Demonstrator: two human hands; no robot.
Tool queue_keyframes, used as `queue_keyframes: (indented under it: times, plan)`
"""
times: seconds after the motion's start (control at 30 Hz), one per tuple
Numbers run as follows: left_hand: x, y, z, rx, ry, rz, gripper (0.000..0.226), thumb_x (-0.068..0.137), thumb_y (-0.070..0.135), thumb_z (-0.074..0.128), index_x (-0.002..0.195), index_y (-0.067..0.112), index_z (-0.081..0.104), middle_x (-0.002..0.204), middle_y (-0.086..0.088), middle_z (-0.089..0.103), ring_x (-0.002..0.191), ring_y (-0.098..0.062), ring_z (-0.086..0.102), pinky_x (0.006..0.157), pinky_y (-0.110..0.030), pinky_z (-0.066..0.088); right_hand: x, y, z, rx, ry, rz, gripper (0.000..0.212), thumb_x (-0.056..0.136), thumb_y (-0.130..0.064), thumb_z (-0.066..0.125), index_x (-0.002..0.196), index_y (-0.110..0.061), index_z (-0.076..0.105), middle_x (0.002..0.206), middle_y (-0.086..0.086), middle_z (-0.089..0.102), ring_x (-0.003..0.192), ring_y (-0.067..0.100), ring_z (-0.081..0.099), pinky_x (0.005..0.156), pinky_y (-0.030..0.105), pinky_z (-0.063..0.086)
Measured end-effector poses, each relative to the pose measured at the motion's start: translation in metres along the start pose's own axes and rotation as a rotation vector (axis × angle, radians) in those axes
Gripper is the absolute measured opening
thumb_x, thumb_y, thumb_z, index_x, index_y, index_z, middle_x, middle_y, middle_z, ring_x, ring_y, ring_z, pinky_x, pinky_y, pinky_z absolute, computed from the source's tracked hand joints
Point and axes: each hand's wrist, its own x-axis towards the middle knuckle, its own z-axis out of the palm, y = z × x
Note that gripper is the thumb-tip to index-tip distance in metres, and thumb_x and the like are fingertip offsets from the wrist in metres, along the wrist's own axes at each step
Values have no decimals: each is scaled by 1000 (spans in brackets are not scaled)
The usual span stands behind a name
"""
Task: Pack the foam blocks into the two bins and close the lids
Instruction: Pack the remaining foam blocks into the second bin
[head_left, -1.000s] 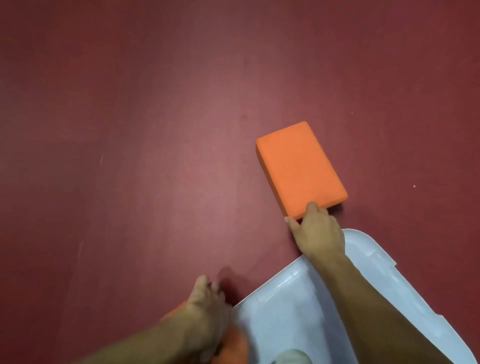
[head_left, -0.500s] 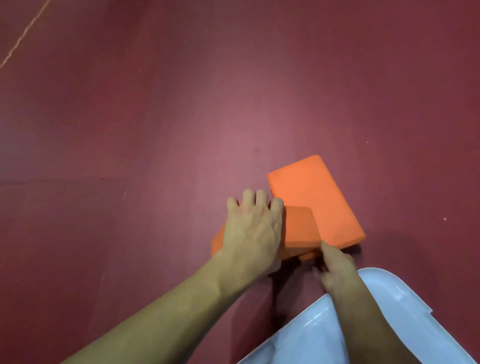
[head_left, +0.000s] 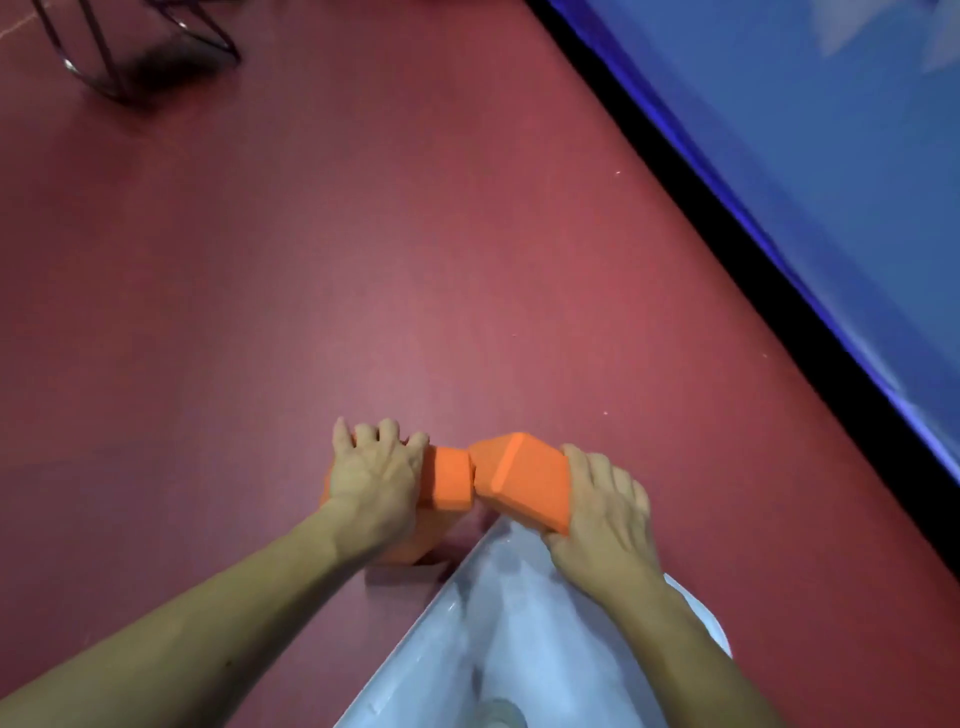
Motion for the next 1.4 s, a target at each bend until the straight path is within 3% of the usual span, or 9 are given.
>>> queue_keyframes:
  times: [0.1,0.27,0.5,0.67,0.87,1.0,1.17,1.3,1.4]
  plan:
    - [-30,39,-38,-52,55,49,62,82,27,56,139,30,31,123,-8,46,114,-37,51,112,-57,21,-59,32,-60,-143,23,-18,91,53,-33,73,136,-25,38,105,3,50,91,30,52,88,46,39]
    - [-119,117,-106,-47,267,282,57,81,23,51,135,28,33,121,-5,48,110,-38,50,109,-54,26,-185,69,-158,-220,74,111,99,52,-63,76,135,-27,36,109,1,51,95,25,53,87,42,41]
    - [-282,237,-189,-36,500,643,71,63,20,65,128,24,36,118,-4,52,117,-34,47,112,-52,20,-386,125,-268,-385,272,289,94,51,-41,75,135,-20,38,117,4,50,103,30,51,93,48,39]
    - [-367,332,-219,-28,594,780,73,62,19,67,127,23,35,118,-5,50,114,-34,47,113,-52,20,-495,175,-310,-426,359,481,85,50,-38,70,129,-21,43,111,3,51,100,30,51,88,46,37]
    - [-404,429,-232,51,686,972,74,70,29,70,133,19,32,128,-12,48,130,-39,33,116,-54,13,-569,228,-305,-397,408,709,88,48,-35,77,127,-18,43,110,6,54,96,32,55,82,47,40]
    - [-386,494,-216,50,659,1023,70,78,13,62,139,18,28,135,-15,44,143,-42,17,115,-54,8,-593,281,-276,-409,364,799,94,43,-38,83,126,-15,48,108,6,54,95,32,56,82,48,40]
    - [-355,575,-187,61,684,1116,65,84,7,52,141,20,26,136,-14,41,143,-41,17,114,-56,14,-598,336,-233,-336,227,955,93,47,-41,83,127,-17,43,110,4,52,99,30,54,84,47,38]
    - [-337,630,-151,125,646,1132,59,89,13,46,144,21,25,137,-16,43,135,-40,31,112,-56,20,-583,376,-195,-316,101,934,93,52,-46,83,131,-17,41,112,4,52,103,30,55,87,49,40]
    - [-321,653,-123,155,589,1126,59,90,14,46,145,19,25,133,-15,44,127,-38,36,111,-56,22,-571,406,-173,-335,44,910,93,65,-53,74,139,-20,29,121,4,47,114,28,48,102,51,30]
